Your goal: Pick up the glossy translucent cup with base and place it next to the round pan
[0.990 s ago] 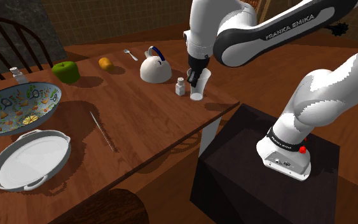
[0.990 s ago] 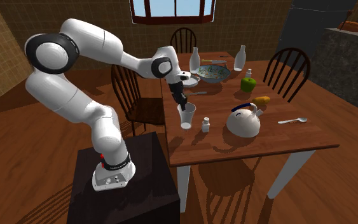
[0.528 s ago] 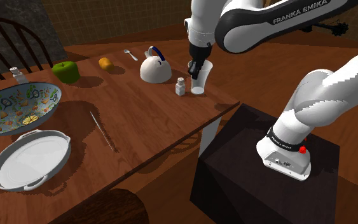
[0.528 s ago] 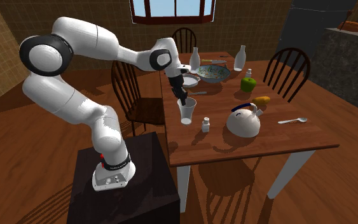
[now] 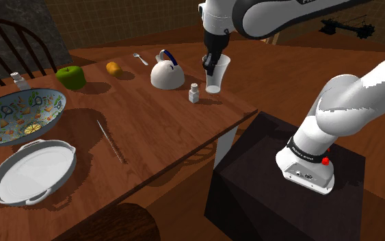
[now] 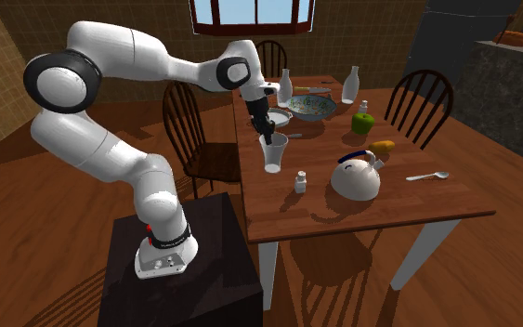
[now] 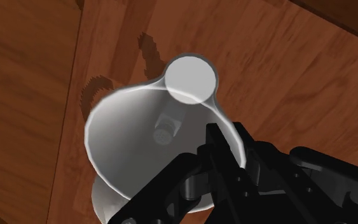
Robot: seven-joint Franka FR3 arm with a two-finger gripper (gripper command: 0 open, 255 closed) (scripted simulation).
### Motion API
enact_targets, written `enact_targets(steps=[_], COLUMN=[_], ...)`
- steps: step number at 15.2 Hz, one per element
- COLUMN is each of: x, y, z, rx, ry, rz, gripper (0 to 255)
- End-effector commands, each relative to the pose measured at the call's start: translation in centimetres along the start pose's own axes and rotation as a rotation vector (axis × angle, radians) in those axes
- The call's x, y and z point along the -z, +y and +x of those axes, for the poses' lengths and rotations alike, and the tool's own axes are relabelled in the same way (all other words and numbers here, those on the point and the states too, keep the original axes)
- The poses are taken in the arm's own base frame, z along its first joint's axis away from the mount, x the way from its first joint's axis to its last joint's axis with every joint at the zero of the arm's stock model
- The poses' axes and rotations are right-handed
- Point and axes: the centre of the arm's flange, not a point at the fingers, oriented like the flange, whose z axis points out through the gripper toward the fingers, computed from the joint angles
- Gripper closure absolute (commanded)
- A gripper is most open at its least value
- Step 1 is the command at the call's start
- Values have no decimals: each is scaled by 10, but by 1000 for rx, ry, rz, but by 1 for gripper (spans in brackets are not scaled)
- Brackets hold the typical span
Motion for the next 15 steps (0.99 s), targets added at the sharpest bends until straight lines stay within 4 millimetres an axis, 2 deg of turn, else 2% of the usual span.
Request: enact_targets(steps=[1, 13, 15], x=[10, 70, 65], y=[3, 19, 3], z=[1, 10, 30], rx=[0, 0, 0], ry=[0, 0, 0], rz=[0, 0, 0], gripper=[255, 255, 255])
